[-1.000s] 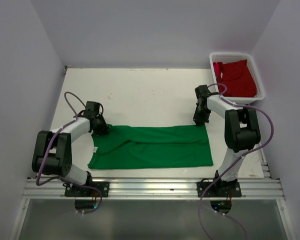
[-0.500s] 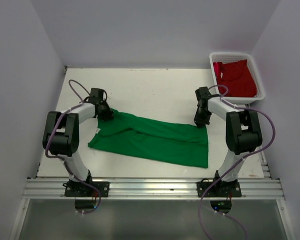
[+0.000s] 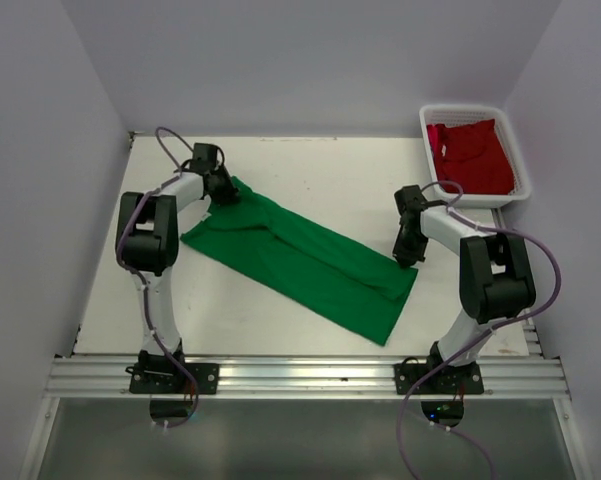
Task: Fold and stack the t-shirts
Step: Rotate the tshirt 90 degrees
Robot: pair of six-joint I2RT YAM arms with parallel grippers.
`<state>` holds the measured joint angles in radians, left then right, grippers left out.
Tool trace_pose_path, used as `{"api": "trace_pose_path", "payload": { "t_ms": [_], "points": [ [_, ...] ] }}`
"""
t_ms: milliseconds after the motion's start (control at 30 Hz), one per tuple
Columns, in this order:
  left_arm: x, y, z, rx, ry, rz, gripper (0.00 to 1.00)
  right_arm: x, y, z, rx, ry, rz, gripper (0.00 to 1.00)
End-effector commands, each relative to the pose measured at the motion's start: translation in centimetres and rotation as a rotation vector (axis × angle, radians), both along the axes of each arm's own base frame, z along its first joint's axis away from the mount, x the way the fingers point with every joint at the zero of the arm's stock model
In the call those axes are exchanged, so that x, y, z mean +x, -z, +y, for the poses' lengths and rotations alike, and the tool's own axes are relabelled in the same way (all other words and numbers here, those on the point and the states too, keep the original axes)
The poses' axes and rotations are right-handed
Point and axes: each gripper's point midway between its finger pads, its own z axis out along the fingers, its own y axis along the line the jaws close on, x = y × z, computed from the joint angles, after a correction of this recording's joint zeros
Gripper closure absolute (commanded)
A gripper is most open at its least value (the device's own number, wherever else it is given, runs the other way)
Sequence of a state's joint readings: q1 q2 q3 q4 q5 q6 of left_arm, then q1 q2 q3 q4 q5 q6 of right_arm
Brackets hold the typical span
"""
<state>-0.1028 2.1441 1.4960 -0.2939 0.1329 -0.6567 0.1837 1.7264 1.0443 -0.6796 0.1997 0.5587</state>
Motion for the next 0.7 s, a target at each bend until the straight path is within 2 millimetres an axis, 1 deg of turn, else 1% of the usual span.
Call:
{"api": "trace_pose_path", "payload": {
  "t_ms": [0, 33, 67, 100, 133, 167, 200, 233, 267, 300, 333, 367, 400, 433, 467, 500, 533, 567, 633, 667],
  "points": [
    [-0.8, 4.4, -0.3, 0.013, 0.086, 0.105, 1.0, -1.8, -0.3, 0.5, -0.013, -0.01, 0.023, 1.0],
    [0.6, 3.6, -0.7, -0.003, 0.096, 0.072, 1.0, -2.0, -0.3, 0.9, -0.008, -0.017, 0.022, 1.0],
    [0.9, 4.5, -1.1, -0.016, 0.11, 0.084, 1.0, -2.4, -0.4, 1.8, 0.002, -0.037, 0.023, 1.0],
    [1.3, 4.4, -1.7, -0.04, 0.13, 0.077, 1.0, -2.8, -0.3, 2.3, 0.007, -0.045, 0.028, 1.0],
    [2.6, 3.6, -2.1, -0.054, 0.141, 0.047, 1.0, -3.1, -0.5, 2.9, 0.016, -0.047, 0.022, 1.0],
    [2.9, 4.4, -2.4, -0.067, 0.153, 0.054, 1.0, -3.5, -0.5, 3.8, 0.023, -0.072, 0.024, 1.0],
    [3.2, 4.2, -3.1, -0.101, 0.178, 0.045, 1.0, -4.1, -0.3, 4.2, 0.026, -0.079, 0.033, 1.0],
    [4.4, 3.4, -3.6, -0.116, 0.191, 0.012, 1.0, -4.4, -0.5, 4.6, 0.036, -0.077, 0.028, 1.0],
    [4.7, 4.1, -3.8, -0.126, 0.2, 0.015, 1.0, -4.9, -0.4, 5.3, 0.04, -0.098, 0.03, 1.0],
    [5.1, 3.9, -4.2, -0.144, 0.216, 0.006, 1.0, -5.6, -0.2, 5.5, 0.04, -0.104, 0.043, 1.0],
    [6.2, 3.0, -4.5, -0.152, 0.228, -0.03, 1.0, -6.0, -0.3, 5.9, 0.045, -0.102, 0.042, 1.0],
    [6.6, 3.5, -4.7, -0.161, 0.239, -0.027, 1.0, -6.5, -0.5, 6.5, 0.048, -0.125, 0.034, 1.0],
    [6.9, 3.4, -5.1, -0.177, 0.259, -0.037, 1.0, -7.3, -0.3, 6.7, 0.049, -0.129, 0.048, 1.0],
    [8.0, 2.3, -5.4, -0.182, 0.272, -0.07, 1.0, -7.7, -0.3, 7.0, 0.056, -0.127, 0.049, 1.0],
    [8.1, 3.2, -5.5, -0.188, 0.279, -0.059, 1.0, -8.2, -0.6, 7.6, 0.063, -0.146, 0.04, 1.0],
    [8.9, 2.3, -5.9, -0.201, 0.294, -0.089, 1.0, -8.9, -0.4, 7.7, 0.065, -0.149, 0.053, 1.0],
    [9.1, 2.8, -6.0, -0.209, 0.299, -0.09, 1.0, -9.3, -0.5, 8.0, 0.071, -0.147, 0.053, 1.0],
    [9.3, 2.7, -6.3, -0.217, 0.305, -0.098, 1.0, -9.8, -0.8, 8.6, 0.078, -0.169, 0.045, 1.0],
    [9.7, 2.4, -6.8, -0.249, 0.323, -0.118, 1.0, -10.8, -0.9, 9.0, 0.081, -0.17, 0.055, 1.0],
    [9.9, 2.6, -7.0, -0.258, 0.327, -0.13, 1.0, -11.4, -1.2, 9.6, 0.091, -0.19, 0.047, 1.0]
  ]
}}
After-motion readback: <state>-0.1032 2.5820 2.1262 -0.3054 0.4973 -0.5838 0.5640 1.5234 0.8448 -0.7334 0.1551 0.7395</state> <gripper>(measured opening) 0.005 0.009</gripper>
